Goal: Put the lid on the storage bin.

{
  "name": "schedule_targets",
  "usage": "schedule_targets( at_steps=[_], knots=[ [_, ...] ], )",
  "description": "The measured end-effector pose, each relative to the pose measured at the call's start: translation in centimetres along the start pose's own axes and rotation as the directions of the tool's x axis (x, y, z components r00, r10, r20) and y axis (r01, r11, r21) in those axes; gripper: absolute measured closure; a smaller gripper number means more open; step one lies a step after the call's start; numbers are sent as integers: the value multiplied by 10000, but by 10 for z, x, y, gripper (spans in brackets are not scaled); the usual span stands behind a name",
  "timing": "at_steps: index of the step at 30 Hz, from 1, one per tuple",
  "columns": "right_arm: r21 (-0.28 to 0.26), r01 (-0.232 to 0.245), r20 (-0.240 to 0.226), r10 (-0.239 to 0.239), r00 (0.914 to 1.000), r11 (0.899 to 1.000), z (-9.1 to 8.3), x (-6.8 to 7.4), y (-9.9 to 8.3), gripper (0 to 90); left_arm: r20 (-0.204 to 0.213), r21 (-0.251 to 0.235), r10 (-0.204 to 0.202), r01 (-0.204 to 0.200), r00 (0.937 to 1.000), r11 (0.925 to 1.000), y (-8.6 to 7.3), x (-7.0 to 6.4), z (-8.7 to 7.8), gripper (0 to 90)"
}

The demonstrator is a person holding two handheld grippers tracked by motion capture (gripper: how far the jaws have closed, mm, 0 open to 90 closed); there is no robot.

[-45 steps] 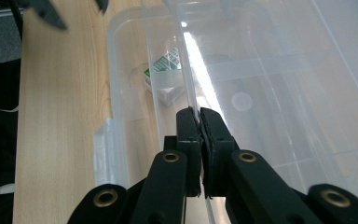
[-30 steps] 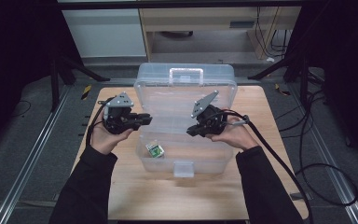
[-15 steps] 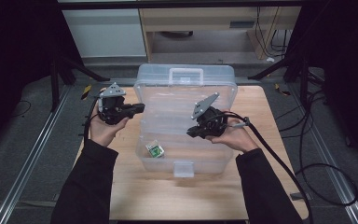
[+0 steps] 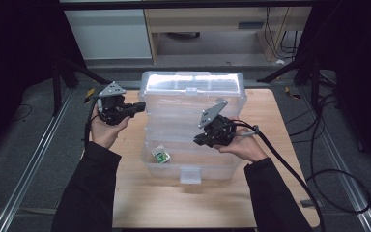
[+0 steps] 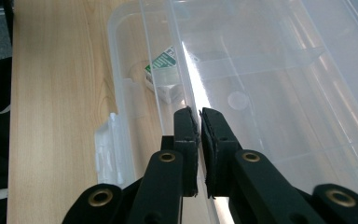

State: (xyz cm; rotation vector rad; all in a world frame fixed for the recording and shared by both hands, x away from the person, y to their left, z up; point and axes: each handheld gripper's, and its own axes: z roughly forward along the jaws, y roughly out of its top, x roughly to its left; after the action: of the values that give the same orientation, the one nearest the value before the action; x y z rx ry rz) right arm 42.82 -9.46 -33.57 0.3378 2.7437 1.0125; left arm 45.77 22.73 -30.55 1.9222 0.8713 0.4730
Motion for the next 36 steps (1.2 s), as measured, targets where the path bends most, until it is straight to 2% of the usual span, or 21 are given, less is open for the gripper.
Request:
schedule_targets(
  at_steps=[10,15,18,23,26,29,31,34,36],
  knots=[
    [-353,-248,80,251,9997,9991,3,7,-8,830,131,91,117,-118,9998,9999,-2,-3,1,894],
    [-339,-311,273,321,9991,9989,0,9,-9,762,211,116,195,-198,9996,9997,-6,-4,0,894],
    [-958,-411,348,446,9984,9946,-8,10,-14,720,237,142,286,-289,9993,9995,-8,-5,0,894],
    [-2022,-1086,716,1253,9895,9733,-27,10,-31,642,284,214,452,-458,9986,9987,-11,-7,-2,894],
    [-2554,-1551,967,1848,9780,9543,-37,9,-43,645,282,222,507,-513,9983,9984,-14,-9,-3,895],
    [-2967,-2221,1220,2675,9558,9288,-48,6,-57,668,308,333,558,-568,9980,9978,-17,-11,-4,895],
    [-3111,-2505,1376,3043,9426,9168,-53,5,-64,706,321,393,591,-604,9977,9974,-18,-12,-5,895],
    [-3252,-3027,1612,3679,9158,8959,-60,4,-77,771,352,510,641,-659,9973,9965,-22,-15,-6,895],
    [-3343,-3433,1711,4147,8937,8777,-65,3,-85,809,378,601,718,-740,9967,9954,-26,-17,-8,895]
  ],
)
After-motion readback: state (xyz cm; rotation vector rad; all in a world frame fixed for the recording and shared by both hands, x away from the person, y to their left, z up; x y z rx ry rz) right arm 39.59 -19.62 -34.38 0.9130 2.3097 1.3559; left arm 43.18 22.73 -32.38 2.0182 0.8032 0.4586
